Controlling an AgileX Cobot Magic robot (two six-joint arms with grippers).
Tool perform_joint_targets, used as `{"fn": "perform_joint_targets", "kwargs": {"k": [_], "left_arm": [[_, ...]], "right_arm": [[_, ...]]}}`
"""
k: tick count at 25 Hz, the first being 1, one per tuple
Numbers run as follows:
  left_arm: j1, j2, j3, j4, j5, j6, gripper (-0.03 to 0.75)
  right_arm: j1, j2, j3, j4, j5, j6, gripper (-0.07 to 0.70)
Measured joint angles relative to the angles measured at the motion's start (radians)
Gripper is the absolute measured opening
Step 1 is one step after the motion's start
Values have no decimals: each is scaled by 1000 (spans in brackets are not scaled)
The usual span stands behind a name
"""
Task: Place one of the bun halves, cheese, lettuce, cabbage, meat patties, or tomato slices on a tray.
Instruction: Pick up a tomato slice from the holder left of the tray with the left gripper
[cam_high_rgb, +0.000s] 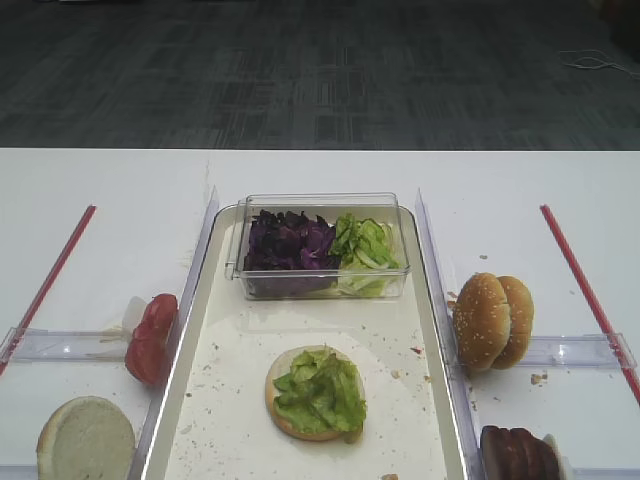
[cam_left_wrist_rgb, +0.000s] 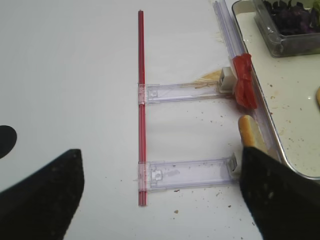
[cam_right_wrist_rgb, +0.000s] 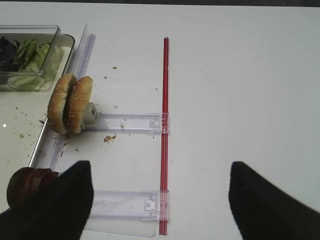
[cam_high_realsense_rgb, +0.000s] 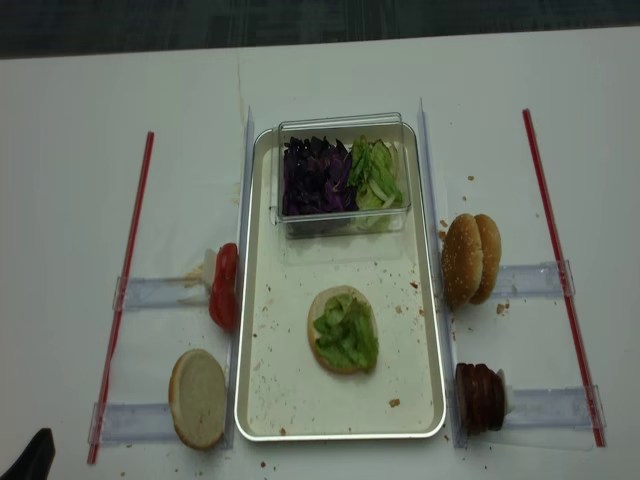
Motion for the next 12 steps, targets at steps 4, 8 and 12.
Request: {"fn": "perform_joint_targets", "kwargs": {"k": [4,8,12], "left_arm": [[0,0,0,0,0,0,616],[0,0,0,0,0,0,616],[0,0,0,0,0,0,616]], "right_arm": [[0,0,0,0,0,0,591],[0,0,0,0,0,0,591],[0,0,0,0,0,0,591]]}}
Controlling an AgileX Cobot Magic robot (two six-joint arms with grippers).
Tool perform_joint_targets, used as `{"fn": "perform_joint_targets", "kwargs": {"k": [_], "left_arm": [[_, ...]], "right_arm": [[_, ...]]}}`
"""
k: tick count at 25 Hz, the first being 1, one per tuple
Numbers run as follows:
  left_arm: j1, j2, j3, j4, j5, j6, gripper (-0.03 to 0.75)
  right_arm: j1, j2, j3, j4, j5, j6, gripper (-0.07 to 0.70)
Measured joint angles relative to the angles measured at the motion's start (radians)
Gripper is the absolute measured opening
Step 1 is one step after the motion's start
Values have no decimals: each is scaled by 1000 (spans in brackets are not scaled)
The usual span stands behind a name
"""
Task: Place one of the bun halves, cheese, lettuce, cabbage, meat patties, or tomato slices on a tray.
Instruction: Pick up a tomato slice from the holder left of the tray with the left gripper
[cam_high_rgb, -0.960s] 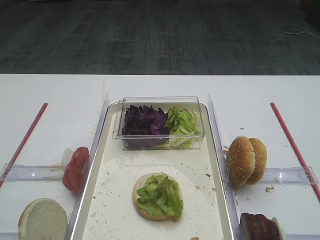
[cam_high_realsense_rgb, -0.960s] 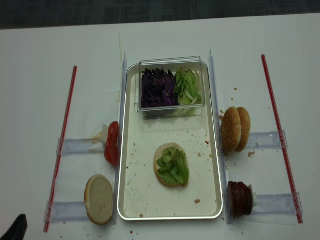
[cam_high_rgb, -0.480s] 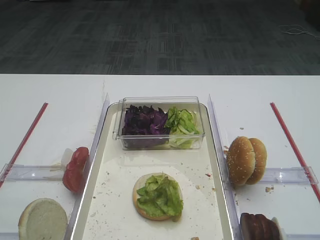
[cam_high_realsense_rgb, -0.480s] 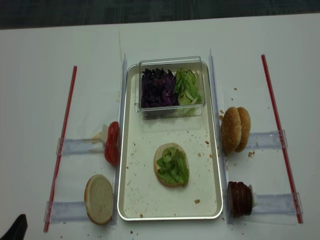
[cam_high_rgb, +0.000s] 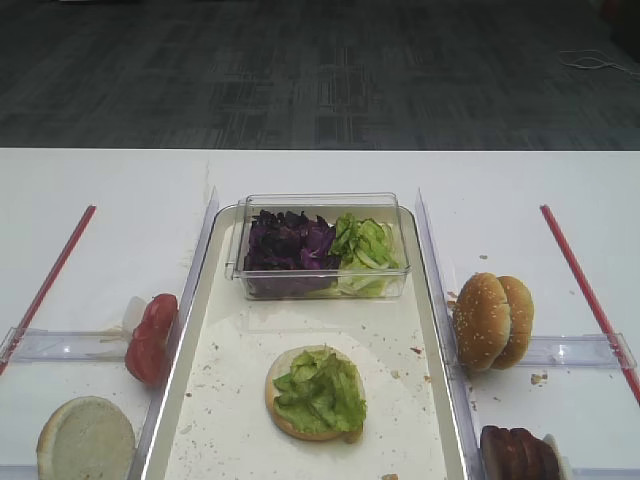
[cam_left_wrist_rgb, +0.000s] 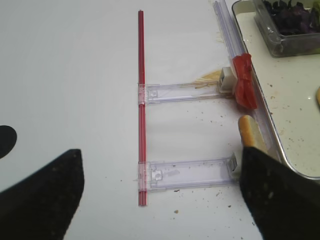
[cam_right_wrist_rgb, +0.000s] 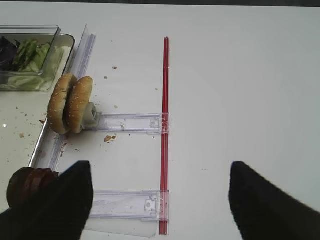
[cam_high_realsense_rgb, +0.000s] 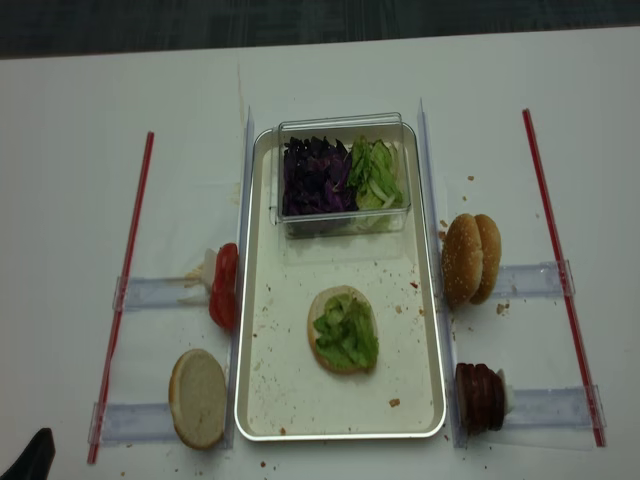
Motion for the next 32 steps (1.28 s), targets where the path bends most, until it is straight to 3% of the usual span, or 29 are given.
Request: {"fn": "perform_joint_targets", "kwargs": {"k": [17,32], "left_arm": [[0,27,0,-1,0,0,616],[0,659,0,-4,-9,-2,616]], "right_arm": [[0,0,0,0,0,0,591],[0,0,0,0,0,0,591]]}}
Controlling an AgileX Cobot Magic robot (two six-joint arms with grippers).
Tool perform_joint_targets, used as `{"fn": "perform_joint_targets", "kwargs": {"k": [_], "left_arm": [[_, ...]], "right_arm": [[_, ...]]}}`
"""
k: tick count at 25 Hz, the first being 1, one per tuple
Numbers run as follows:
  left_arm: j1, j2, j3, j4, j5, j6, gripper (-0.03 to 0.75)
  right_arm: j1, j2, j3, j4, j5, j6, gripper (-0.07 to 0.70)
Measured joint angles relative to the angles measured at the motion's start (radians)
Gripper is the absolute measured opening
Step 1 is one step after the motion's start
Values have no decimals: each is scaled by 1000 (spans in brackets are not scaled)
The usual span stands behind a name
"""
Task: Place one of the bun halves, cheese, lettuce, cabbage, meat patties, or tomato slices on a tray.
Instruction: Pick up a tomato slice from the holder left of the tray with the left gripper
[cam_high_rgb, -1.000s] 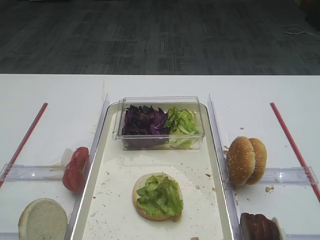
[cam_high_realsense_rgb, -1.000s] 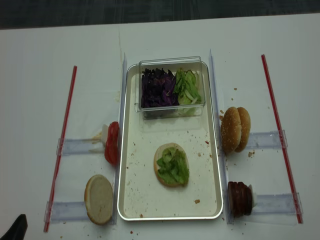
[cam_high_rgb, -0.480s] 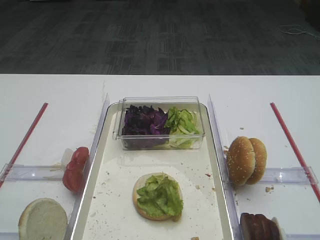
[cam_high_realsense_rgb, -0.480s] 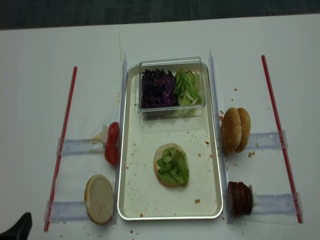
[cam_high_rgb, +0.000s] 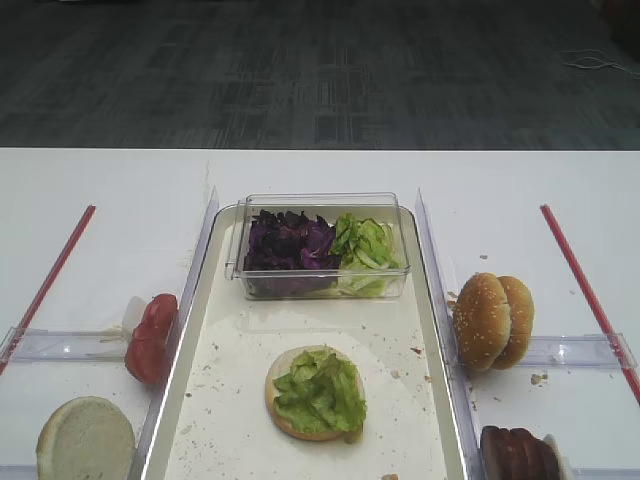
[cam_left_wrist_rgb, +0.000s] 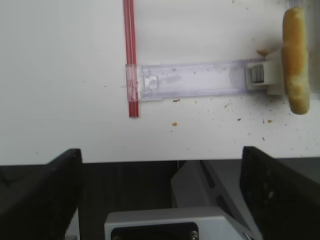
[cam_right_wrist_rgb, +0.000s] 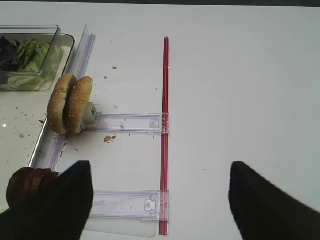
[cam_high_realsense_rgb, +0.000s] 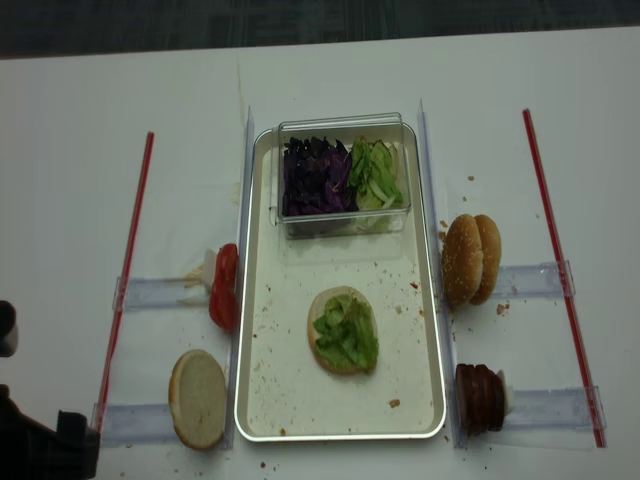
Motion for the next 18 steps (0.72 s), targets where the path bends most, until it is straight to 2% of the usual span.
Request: {"fn": "perform_joint_targets", "kwargs": {"k": [11,18], "left_arm": [[0,221,-15,-2,-8,-2,616],[0,243,-18,4,-7,2,616]], "right_arm": [[0,0,0,0,0,0,591],[0,0,0,0,0,0,591]]}}
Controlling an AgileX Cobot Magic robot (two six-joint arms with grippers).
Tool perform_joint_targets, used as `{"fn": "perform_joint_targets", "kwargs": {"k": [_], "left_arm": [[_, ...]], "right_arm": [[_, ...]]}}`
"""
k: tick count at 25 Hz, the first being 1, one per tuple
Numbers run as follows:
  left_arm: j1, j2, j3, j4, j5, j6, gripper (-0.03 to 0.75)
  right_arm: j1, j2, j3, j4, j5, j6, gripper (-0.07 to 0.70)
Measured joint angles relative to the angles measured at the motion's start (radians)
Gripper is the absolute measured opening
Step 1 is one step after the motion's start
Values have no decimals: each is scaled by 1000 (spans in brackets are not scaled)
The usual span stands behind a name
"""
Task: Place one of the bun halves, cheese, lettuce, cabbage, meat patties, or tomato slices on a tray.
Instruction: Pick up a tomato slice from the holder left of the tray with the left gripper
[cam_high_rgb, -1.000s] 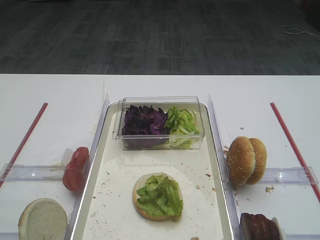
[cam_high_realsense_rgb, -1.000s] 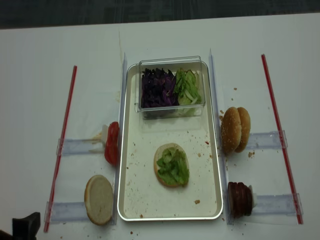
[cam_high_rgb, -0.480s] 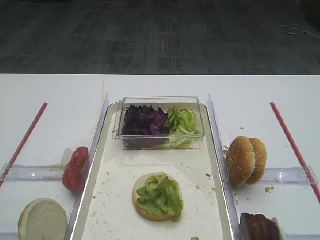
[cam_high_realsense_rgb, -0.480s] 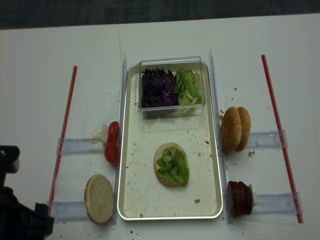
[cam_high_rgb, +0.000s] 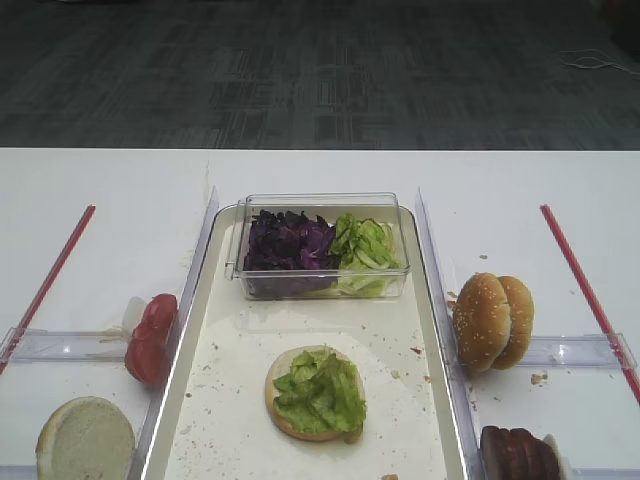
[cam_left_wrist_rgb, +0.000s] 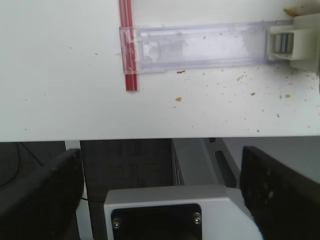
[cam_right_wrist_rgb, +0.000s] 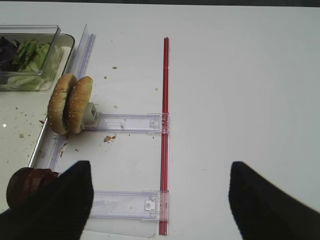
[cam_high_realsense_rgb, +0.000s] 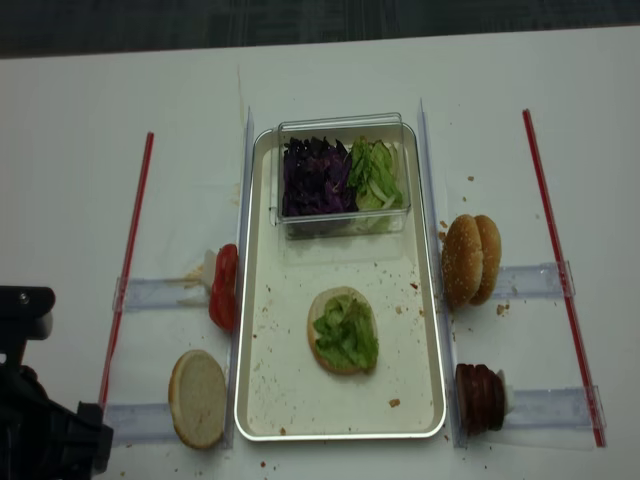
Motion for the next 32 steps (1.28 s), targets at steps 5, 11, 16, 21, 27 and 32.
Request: {"fn": "perform_joint_targets", "kwargs": {"k": [5,11,16,21,27,32], "left_arm": [[0,0,0,-6,-2,0,616],[0,5,0,-20,-52,0,616],[0,91,-10,-22,-93,0,616],[0,222,-72,-24,-168,-3,616],[0,393,-213,-24,-192,-3,616],[0,516,-344,-24,-190,-3,616]], "right_arm": [[0,0,0,0,0,0,591],[0,0,0,0,0,0,591],[0,0,0,0,0,0,591],[0,0,0,0,0,0,591],[0,0,0,0,0,0,591],[0,0,0,0,0,0,591]]}}
